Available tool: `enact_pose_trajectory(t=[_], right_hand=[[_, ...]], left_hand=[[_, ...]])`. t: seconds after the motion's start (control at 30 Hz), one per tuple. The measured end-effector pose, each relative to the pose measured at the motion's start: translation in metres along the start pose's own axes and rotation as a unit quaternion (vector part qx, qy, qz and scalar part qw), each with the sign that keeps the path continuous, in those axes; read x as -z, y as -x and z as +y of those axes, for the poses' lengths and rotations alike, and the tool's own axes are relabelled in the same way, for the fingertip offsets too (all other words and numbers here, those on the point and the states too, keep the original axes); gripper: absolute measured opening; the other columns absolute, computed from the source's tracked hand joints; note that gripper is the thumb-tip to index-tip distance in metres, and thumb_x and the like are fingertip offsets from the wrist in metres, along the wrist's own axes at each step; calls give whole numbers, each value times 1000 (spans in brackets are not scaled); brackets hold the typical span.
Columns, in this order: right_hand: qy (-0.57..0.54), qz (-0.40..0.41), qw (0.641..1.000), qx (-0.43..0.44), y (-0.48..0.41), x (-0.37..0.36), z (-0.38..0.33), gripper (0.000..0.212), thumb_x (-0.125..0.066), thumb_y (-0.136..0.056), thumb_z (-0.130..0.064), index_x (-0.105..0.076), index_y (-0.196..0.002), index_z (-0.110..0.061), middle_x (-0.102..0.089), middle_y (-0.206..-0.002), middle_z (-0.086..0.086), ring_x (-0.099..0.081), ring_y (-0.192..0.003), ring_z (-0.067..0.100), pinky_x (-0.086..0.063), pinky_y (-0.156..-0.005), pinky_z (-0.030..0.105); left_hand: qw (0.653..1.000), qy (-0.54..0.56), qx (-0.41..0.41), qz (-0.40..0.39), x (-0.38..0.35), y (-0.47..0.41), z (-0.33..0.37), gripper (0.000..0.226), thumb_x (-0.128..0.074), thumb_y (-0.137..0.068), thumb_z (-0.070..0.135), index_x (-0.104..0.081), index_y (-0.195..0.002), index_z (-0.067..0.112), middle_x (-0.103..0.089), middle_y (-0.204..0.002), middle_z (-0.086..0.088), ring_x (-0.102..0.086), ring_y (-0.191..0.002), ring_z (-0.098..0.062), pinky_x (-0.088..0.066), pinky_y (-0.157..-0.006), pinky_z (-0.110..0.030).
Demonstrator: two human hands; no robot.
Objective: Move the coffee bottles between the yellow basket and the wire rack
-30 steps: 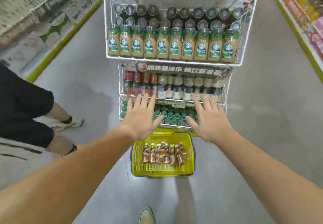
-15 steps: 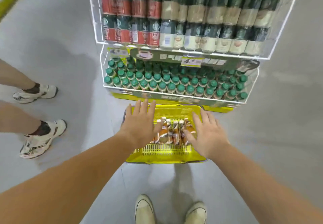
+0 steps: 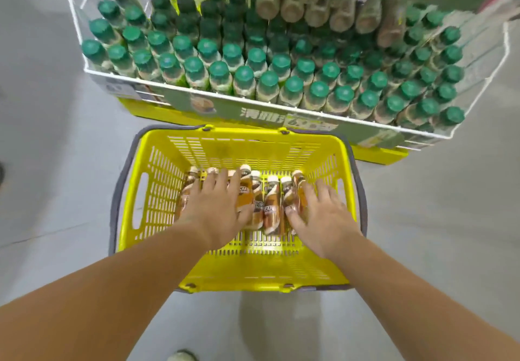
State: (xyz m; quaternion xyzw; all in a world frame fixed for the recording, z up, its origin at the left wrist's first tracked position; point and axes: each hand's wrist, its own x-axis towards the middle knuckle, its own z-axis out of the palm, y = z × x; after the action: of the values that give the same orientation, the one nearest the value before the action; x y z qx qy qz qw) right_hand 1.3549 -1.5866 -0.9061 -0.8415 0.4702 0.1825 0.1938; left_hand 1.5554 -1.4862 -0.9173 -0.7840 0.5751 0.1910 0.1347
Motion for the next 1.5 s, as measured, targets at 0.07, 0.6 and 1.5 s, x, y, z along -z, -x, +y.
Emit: enact_pose_trajectory(t=[0.07, 0.6, 1.5], right_hand=[[-21, -1, 1000, -7, -22, -18, 7, 74, -36, -97, -60, -22, -156, -17, -22, -161, 15, -17, -148, 33, -19, -120, 45], [24, -37, 988, -145, -105, -62, 4, 45, -65, -90, -29, -52, -125, -4, -52, -126, 15, -45, -121, 31, -36, -102, 34], [-379, 177, 904, -86, 39, 104, -40, 52, -82, -67, -32, -61, -114, -28, -68, -97, -7, -63, -86, 14, -50, -71, 30]], left_hand=[[1000, 13, 18, -9, -23, -18, 0, 83, -15, -94, 68, -5, -159, 18, -17, -166, -12, -16, -152, -32, -23, -119, -53], [901, 370, 202, -98, -91, -73, 15, 62, -59, -89, 55, -46, -128, 8, -52, -128, -15, -59, -109, -34, -53, -88, -44], [861, 475, 131, 128, 111, 39, -6, 42, -73, -56, 55, -50, -87, 38, -69, -76, 19, -64, -63, 1, -46, -50, -23]])
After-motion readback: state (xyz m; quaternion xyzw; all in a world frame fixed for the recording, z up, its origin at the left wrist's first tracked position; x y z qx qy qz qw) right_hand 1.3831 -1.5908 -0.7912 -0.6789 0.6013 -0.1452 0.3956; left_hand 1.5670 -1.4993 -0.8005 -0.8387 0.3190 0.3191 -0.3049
